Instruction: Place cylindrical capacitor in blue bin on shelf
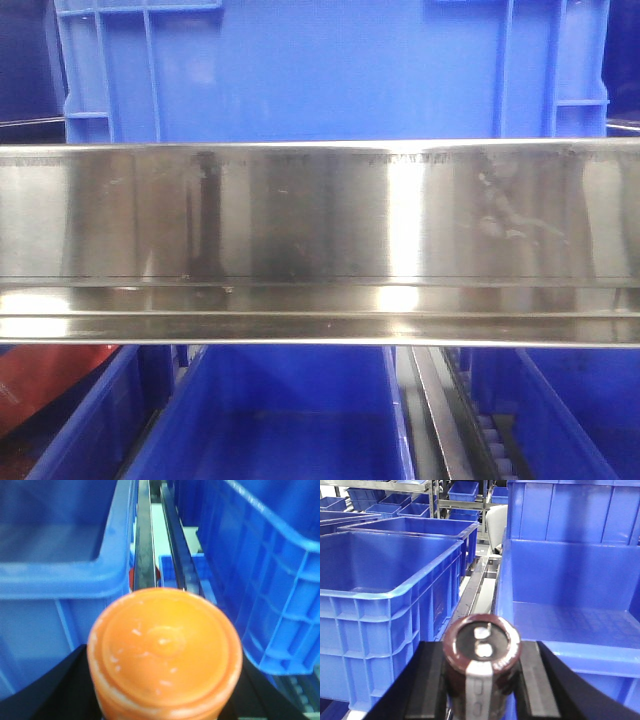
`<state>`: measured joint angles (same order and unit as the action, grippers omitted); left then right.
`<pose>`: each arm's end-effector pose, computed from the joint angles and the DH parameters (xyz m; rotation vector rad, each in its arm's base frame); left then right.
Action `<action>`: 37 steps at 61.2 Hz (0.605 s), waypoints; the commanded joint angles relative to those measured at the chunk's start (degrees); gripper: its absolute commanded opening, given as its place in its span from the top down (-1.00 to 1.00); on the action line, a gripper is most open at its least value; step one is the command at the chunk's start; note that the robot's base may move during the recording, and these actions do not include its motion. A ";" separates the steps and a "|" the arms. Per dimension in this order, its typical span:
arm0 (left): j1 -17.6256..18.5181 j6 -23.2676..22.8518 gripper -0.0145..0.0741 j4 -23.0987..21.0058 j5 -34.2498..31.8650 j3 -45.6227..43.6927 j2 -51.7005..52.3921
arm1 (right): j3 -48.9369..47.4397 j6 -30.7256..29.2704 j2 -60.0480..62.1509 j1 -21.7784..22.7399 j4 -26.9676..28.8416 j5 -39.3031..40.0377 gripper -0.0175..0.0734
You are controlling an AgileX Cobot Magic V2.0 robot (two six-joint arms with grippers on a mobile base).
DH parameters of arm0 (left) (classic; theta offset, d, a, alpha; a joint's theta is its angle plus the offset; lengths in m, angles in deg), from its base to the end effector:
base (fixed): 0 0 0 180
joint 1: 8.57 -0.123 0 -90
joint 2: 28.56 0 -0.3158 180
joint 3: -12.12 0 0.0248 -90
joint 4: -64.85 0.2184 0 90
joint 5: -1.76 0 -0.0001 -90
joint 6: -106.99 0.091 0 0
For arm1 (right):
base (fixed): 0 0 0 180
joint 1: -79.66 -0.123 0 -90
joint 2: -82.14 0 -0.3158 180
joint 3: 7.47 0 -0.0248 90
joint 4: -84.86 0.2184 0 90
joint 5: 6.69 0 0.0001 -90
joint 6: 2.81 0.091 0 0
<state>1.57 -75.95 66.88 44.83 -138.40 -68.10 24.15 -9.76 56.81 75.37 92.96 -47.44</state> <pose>0.0356 -0.0041 0.3911 0.1323 1.9530 -0.1096 -0.0266 0.0064 0.3862 -0.1442 1.6951 0.1238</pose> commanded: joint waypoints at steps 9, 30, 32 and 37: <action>0.87 3.54 0.92 -1.13 -4.49 -5.47 -3.57 | -0.34 -0.30 0.15 -0.25 0.80 2.59 0.95; 18.65 7.35 0.92 0.52 -4.17 -31.69 -27.74 | -0.34 -0.30 0.15 -0.25 1.04 2.69 0.95; 20.59 7.35 0.92 1.02 -3.94 -34.62 -30.85 | -0.34 -0.30 0.15 -0.25 1.04 2.69 0.95; 24.15 7.35 0.92 2.13 -3.55 -40.84 -37.85 | -0.34 -0.30 0.15 -0.25 1.04 2.69 0.95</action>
<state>21.96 -69.02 67.93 41.81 -173.15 -99.54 24.15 -9.76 56.81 75.37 93.80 -46.37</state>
